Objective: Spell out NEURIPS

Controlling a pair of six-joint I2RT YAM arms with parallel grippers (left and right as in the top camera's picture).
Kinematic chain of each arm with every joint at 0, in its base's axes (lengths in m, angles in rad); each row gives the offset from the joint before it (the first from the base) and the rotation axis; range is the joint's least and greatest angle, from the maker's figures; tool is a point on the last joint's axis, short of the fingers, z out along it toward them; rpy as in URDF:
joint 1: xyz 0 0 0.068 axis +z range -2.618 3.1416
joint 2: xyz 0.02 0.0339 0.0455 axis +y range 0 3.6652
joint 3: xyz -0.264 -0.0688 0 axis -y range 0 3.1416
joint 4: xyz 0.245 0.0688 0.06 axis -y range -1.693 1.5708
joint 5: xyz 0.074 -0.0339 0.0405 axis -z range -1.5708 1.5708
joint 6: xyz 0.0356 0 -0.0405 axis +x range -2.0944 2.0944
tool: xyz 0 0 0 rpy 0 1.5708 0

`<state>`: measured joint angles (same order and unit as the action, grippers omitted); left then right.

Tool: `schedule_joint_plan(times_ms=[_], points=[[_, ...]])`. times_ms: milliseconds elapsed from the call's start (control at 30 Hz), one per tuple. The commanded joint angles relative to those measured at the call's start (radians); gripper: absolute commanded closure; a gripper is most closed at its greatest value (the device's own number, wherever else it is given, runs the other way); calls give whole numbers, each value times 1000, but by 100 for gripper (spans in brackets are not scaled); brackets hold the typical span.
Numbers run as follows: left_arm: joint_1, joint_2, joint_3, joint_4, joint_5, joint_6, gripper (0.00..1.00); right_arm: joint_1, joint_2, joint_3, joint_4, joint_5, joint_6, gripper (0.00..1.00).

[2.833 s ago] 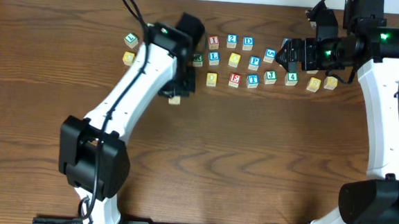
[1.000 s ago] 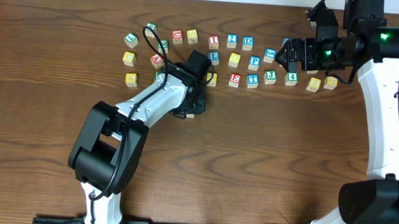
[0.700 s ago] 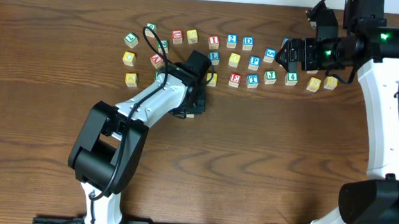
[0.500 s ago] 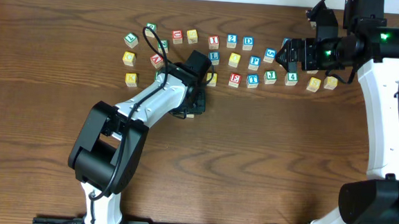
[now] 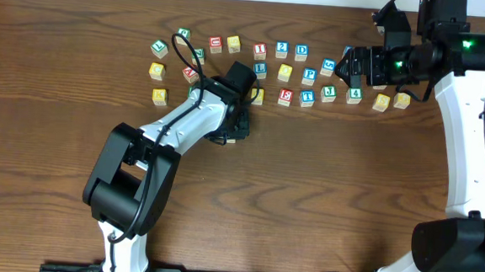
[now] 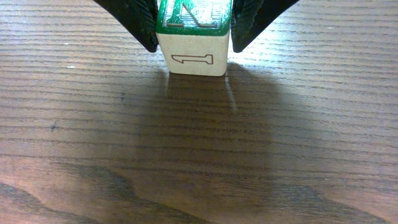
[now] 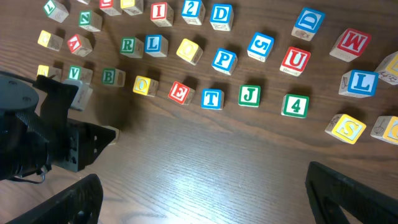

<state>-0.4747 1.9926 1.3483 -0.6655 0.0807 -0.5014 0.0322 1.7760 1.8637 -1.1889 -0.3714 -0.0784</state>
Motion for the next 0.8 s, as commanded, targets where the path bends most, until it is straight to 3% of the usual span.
schedule_joint_plan(times_ms=[0,767], points=[[5,5,6,1,6,-18,63,14,-3,17,-1,-16,-13,1],[5,5,6,13,5,-34,64,15,-3,17,-1,-16,-13,1]])
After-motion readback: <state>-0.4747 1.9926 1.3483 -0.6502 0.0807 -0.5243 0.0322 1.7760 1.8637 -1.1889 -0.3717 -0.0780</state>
